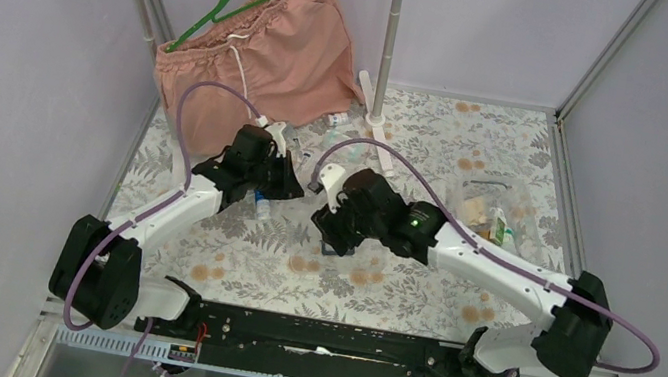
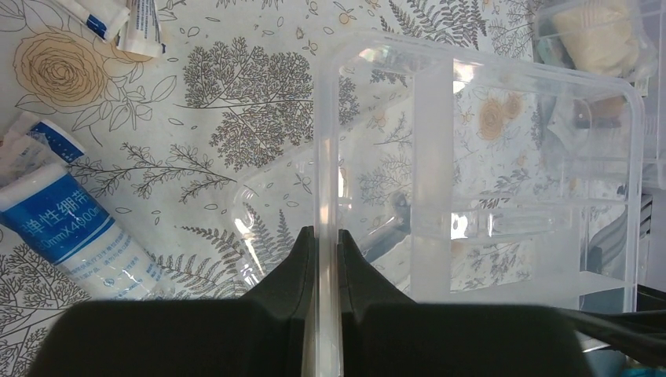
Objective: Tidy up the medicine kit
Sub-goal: Pick up the medicine box compartment at the center of the board.
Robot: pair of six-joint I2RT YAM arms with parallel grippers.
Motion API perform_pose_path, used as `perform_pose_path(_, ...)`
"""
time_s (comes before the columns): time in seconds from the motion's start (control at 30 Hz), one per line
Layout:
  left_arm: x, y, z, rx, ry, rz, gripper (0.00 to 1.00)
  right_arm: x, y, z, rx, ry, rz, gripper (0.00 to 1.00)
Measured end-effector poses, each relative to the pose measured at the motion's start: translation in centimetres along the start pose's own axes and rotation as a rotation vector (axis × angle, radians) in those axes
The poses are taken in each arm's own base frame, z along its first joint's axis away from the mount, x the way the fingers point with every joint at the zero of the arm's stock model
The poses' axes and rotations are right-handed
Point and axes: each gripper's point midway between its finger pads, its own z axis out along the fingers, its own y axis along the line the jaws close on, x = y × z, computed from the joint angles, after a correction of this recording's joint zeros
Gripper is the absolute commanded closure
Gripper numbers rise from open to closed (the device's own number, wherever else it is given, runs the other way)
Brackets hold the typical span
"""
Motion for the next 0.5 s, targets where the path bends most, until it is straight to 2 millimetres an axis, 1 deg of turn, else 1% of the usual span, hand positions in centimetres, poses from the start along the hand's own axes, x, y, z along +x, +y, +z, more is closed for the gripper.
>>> perform_pose_path(0.07, 0.0, 0.0, 0.0, -0.001, -0.001, 0.0, 0.96, -0.7, -0.3, -0.8, 0.03, -0.048, 0.045, 0.29)
perform_pose_path(0.17, -0.1, 0.2, 0.0, -0.01, -0.005, -0.001, 0.97, -2.1, -1.3, -2.8, 0.104, -0.158, 0.144, 0.26)
perform_pose_path(0.3, -0.5, 0.9, 0.0, -0.053, -0.028, -0.009, 0.97, -3.8, -4.2, -6.8, 0.288, -0.309, 0.337, 0.26)
perform_pose_path(0.33, -0.7, 1.1, 0.0, -0.07, -0.04, -0.014, 0.97, -3.8, -5.1, -7.9, 0.345, -0.341, 0.399, 0.29)
perform_pose_path(0.37, -1.0, 1.3, -0.2, -0.088, -0.055, -0.02, 0.97, -3.5, -6.0, -8.7, 0.395, -0.364, 0.458, 0.31)
perform_pose_path(0.4, -1.3, 1.6, -0.5, -0.11, -0.074, -0.026, 0.96, -2.9, -7.0, -9.4, 0.445, -0.381, 0.526, 0.34)
perform_pose_path(0.47, -2.1, 2.1, -1.4, -0.157, -0.124, -0.044, 0.96, -0.8, -8.7, -10.0, 0.517, -0.378, 0.633, 0.37)
perform_pose_path(0.5, -2.5, 2.4, -2.0, -0.184, -0.153, -0.053, 0.96, 0.8, -9.7, -10.0, 0.549, -0.362, 0.694, 0.38)
